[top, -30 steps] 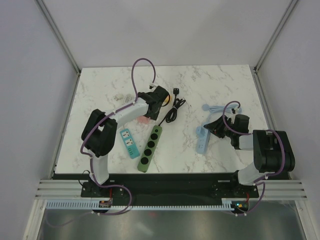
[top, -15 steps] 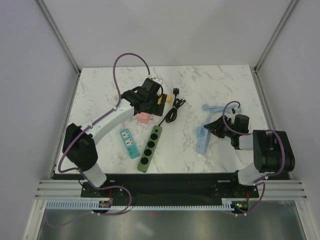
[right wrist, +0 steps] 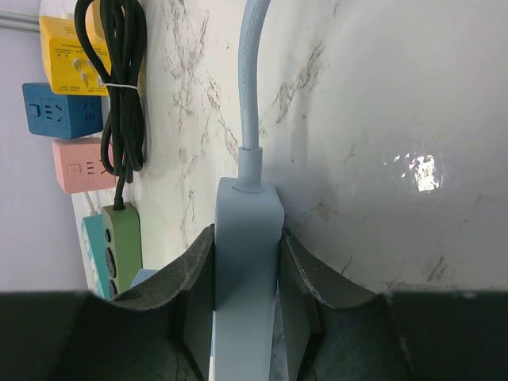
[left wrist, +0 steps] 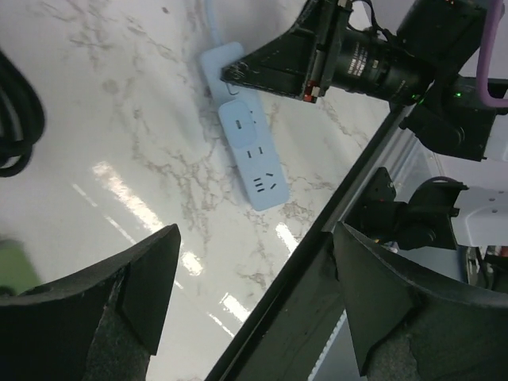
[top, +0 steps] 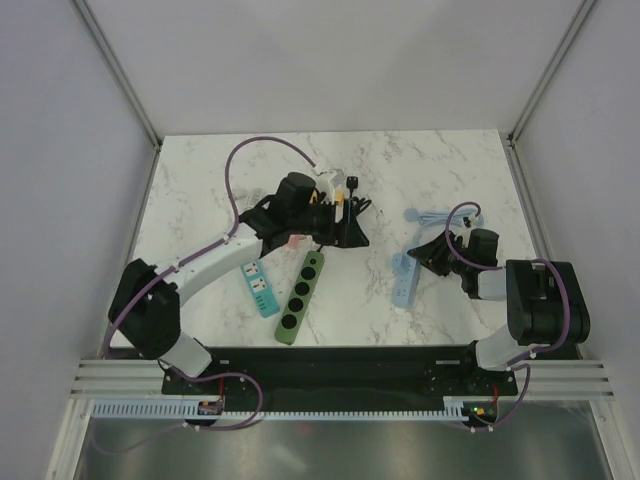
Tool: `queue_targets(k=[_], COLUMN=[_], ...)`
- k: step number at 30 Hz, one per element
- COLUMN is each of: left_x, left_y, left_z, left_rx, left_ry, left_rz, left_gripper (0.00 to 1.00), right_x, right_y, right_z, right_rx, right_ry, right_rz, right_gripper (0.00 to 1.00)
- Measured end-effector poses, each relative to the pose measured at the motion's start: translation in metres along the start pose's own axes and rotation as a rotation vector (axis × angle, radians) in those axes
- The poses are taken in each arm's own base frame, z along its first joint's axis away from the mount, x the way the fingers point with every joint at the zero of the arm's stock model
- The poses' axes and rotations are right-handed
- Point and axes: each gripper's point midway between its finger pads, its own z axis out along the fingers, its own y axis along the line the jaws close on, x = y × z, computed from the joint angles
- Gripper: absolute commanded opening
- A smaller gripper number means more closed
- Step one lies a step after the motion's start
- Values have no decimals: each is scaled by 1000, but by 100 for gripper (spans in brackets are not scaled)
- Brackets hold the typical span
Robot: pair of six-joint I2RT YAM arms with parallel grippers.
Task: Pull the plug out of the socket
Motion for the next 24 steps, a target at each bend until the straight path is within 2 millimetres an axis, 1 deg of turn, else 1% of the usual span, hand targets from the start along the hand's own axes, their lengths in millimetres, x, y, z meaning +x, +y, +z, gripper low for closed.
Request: queue_targets(k=[1,4,7,9,10,13,15,20,22,23,24], left_x=[3,27,49,56,53,50,45,44,47,50,52], left_y=[-3,-14,-22,-26,-26,-26,-23,-4,3,6,8], left_z=[8,42,74,90,102,117,127,147,155,158,161], left_rx=[19,48,53,44,25,0,-26,-113,-137,-147,-152], left_ry=[10,87,156,179,175,171,159,173,192,205,217], left_rz=[-8,-33,-49,-51,-48,-45,-44,-55,-62,-67,-70], left_gripper=[86,92,93,93,93,91,86,83,76,71,68], right_x=[0,0,0,0,0,0,0,0,0,0,0], right_y=[0,0,0,0,0,0,0,0,0,0,0], right_z=[0,0,0,0,0,0,0,-1,-1,-1,-1], right_rx=[0,0,-1,0,0,0,0,1,2,1,1], right_ry=[0,0,1,0,0,0,0,-3,-3,-3,-4], right_rz=[0,0,0,0,0,0,0,-1,-1,-1,-1], right_gripper=[0,0,0,0,0,0,0,0,0,0,0])
